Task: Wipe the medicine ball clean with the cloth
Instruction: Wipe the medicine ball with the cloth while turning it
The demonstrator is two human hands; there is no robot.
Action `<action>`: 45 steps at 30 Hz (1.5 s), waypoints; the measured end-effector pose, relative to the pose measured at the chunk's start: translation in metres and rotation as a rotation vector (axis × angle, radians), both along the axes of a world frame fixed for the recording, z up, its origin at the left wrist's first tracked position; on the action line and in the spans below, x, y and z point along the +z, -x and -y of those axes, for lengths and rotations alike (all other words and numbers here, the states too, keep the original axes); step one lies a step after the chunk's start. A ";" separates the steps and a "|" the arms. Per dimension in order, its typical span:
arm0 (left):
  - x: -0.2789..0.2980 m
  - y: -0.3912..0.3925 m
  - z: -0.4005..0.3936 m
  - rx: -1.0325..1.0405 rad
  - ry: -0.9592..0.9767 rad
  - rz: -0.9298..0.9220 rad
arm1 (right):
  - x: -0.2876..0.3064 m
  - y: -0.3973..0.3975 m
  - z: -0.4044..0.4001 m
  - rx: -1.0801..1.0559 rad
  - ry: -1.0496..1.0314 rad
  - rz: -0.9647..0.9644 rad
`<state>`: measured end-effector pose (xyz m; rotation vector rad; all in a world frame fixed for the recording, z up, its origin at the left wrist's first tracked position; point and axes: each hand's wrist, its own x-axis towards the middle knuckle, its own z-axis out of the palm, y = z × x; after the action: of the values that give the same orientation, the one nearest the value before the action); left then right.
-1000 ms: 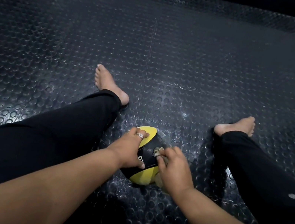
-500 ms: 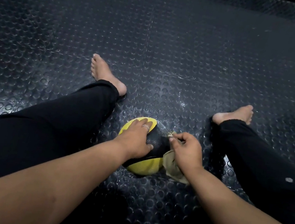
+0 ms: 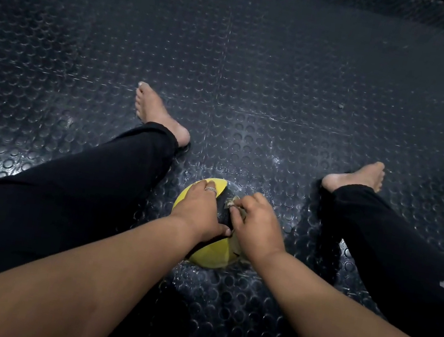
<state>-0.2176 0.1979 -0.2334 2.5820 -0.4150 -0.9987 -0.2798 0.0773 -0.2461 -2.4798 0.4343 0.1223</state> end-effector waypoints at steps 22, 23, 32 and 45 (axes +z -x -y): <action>0.006 0.009 -0.001 -0.004 -0.042 0.027 | 0.009 -0.001 0.005 0.015 -0.056 -0.050; 0.006 0.010 -0.001 -0.012 -0.039 0.029 | 0.008 -0.001 0.007 -0.002 -0.064 -0.052; 0.005 0.006 0.002 -0.021 -0.048 0.041 | 0.008 0.007 -0.005 -0.073 -0.099 -0.040; 0.005 0.005 0.003 -0.030 -0.039 0.046 | 0.005 0.003 0.012 -0.125 -0.017 -0.104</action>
<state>-0.2230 0.1953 -0.2283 2.6450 -0.4517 -0.9682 -0.2828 0.0655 -0.2416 -2.4294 0.6276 0.2043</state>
